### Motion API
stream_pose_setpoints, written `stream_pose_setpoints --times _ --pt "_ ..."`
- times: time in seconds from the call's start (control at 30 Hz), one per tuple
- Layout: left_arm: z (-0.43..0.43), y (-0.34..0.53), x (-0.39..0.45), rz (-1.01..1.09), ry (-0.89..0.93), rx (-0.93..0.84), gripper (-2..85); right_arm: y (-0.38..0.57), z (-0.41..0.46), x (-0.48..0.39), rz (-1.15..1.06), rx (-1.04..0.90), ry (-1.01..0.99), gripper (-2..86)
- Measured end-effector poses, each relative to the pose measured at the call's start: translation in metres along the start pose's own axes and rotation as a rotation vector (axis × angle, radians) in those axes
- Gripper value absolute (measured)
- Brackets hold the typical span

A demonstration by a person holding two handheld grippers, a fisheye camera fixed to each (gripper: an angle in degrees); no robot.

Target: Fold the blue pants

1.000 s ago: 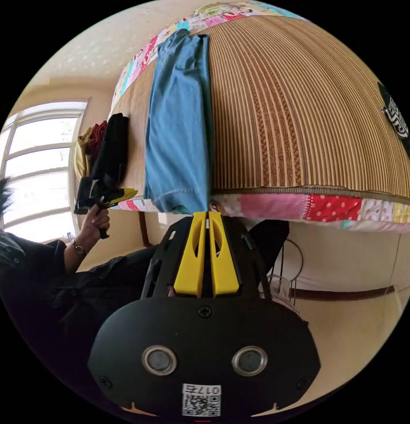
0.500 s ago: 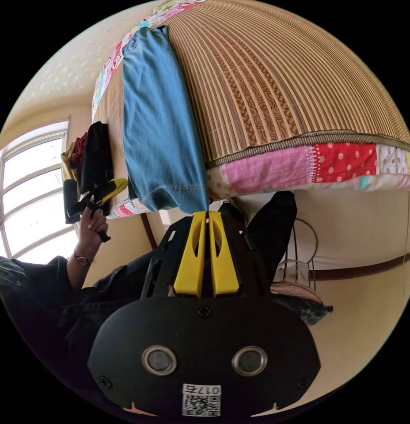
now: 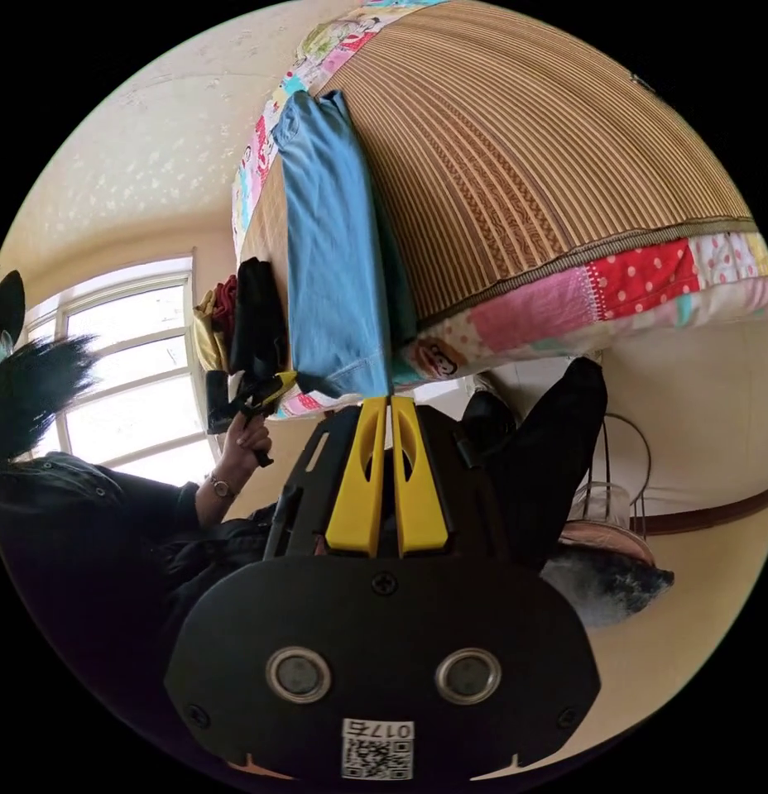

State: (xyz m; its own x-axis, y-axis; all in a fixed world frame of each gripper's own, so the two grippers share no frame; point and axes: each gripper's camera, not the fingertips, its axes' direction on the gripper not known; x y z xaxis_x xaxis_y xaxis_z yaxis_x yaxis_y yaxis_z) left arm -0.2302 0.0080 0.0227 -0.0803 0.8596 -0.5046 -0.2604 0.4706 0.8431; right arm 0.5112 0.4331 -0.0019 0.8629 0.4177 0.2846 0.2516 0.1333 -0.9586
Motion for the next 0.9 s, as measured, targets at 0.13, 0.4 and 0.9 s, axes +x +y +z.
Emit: stream_pose_setpoints --times 0.13,0.4,0.9 --pt "0.015 0.042 -0.041 -0.203 0.0 0.032 0.6 0.016 0.011 0.031 0.063 -0.063 0.055 1.3" --pt "-0.002 0.059 -0.04 -0.26 -0.078 0.083 9.8 0.012 -0.026 0.028 -0.087 0.006 0.088 2.8" --pt "-0.006 -0.134 -0.055 -0.069 0.099 0.143 6.3 -0.253 0.024 0.033 -0.272 -0.173 -0.269 6.1"
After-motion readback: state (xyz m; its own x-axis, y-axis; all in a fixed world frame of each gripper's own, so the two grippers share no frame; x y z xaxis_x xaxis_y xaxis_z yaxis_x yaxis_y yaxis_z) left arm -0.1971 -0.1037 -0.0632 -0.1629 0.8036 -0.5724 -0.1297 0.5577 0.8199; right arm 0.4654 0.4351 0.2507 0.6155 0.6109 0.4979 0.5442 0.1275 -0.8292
